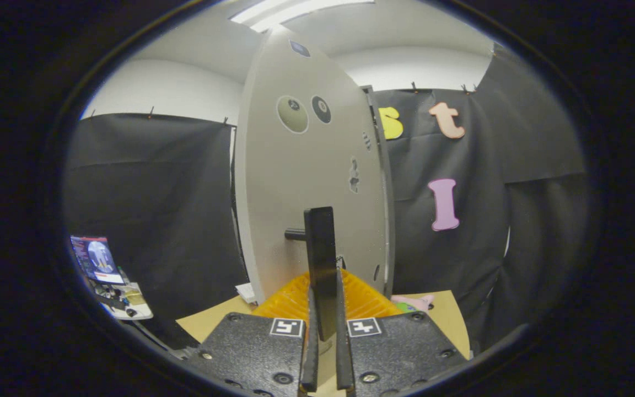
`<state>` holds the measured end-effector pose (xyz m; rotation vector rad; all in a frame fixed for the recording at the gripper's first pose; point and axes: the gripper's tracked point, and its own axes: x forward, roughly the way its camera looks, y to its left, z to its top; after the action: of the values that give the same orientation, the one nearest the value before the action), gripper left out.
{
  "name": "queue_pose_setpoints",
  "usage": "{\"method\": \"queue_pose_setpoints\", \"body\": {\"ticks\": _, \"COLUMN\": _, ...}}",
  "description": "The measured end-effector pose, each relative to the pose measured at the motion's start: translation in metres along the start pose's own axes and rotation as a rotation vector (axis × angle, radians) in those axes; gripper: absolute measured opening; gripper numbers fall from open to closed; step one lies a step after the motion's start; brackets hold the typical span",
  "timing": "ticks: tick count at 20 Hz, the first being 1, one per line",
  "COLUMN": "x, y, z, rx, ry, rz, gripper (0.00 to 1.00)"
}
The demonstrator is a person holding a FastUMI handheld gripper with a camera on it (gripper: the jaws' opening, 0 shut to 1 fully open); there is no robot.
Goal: Open the shoe cabinet door, grab the shoes and put them into the shoe cabinet, then close the shoe cabinet door.
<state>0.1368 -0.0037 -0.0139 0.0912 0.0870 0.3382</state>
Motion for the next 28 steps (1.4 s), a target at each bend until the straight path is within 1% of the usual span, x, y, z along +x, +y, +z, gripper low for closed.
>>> {"method": "queue_pose_setpoints", "body": {"ticks": 1, "x": -0.001, "y": -0.008, "z": 0.002, "rx": -0.003, "ry": -0.009, "rz": -0.041, "gripper": 0.15}}
{"method": "queue_pose_setpoints", "body": {"ticks": 4, "x": -0.009, "y": -0.044, "z": 0.008, "rx": -0.042, "ry": -0.031, "rz": -0.198, "gripper": 0.05}}
{"method": "queue_pose_setpoints", "body": {"ticks": 5, "x": -0.012, "y": -0.057, "z": 0.012, "rx": -0.053, "ry": -0.04, "rz": -0.242, "gripper": 0.04}}
{"method": "queue_pose_setpoints", "body": {"ticks": 6, "x": -0.012, "y": -0.059, "z": 0.013, "rx": -0.055, "ry": -0.049, "rz": -0.236, "gripper": 0.04}}
{"method": "queue_pose_setpoints", "body": {"ticks": 8, "x": -0.01, "y": -0.038, "z": 0.009, "rx": 0.019, "ry": -0.039, "rz": -0.154, "gripper": 0.04}}
{"method": "queue_pose_setpoints", "body": {"ticks": 9, "x": -0.007, "y": -0.03, "z": 0.005, "rx": 0.01, "ry": -0.026, "rz": -0.139, "gripper": 0.04}}
{"method": "queue_pose_setpoints", "body": {"ticks": 10, "x": -0.006, "y": -0.03, "z": 0.006, "rx": -0.004, "ry": -0.028, "rz": -0.15, "gripper": 0.03}}
{"method": "queue_pose_setpoints", "body": {"ticks": 12, "x": -0.012, "y": -0.048, "z": 0.008, "rx": -0.017, "ry": -0.021, "rz": -0.177, "gripper": 0.04}}
{"method": "queue_pose_setpoints", "body": {"ticks": 13, "x": -0.017, "y": -0.049, "z": 0.007, "rx": 0.003, "ry": -0.019, "rz": -0.181, "gripper": 0.04}}
{"method": "queue_pose_setpoints", "body": {"ticks": 14, "x": -0.022, "y": -0.044, "z": 0.004, "rx": 0.029, "ry": -0.018, "rz": -0.176, "gripper": 0.07}}
{"method": "queue_pose_setpoints", "body": {"ticks": 15, "x": -0.023, "y": -0.038, "z": 0.002, "rx": 0.047, "ry": -0.021, "rz": -0.173, "gripper": 0.08}}
{"method": "queue_pose_setpoints", "body": {"ticks": 16, "x": -0.025, "y": -0.042, "z": 0.004, "rx": 0.049, "ry": -0.034, "rz": -0.201, "gripper": 0.17}}
{"method": "queue_pose_setpoints", "body": {"ticks": 19, "x": -0.024, "y": -0.049, "z": 0.009, "rx": 0.072, "ry": -0.121, "rz": -0.243, "gripper": 0.81}}
{"method": "queue_pose_setpoints", "body": {"ticks": 20, "x": -0.026, "y": -0.048, "z": 0.009, "rx": 0.085, "ry": -0.135, "rz": -0.254, "gripper": 1.0}}
{"method": "queue_pose_setpoints", "body": {"ticks": 22, "x": -0.034, "y": -0.045, "z": 0.011, "rx": 0.103, "ry": -0.169, "rz": -0.276, "gripper": 1.0}}
{"method": "queue_pose_setpoints", "body": {"ticks": 26, "x": -0.039, "y": -0.025, "z": 0.007, "rx": 0.103, "ry": -0.188, "rz": -0.227, "gripper": 1.0}}
{"method": "queue_pose_setpoints", "body": {"ticks": 28, "x": -0.046, "y": -0.023, "z": 0.0, "rx": 0.076, "ry": -0.178, "rz": -0.225, "gripper": 1.0}}
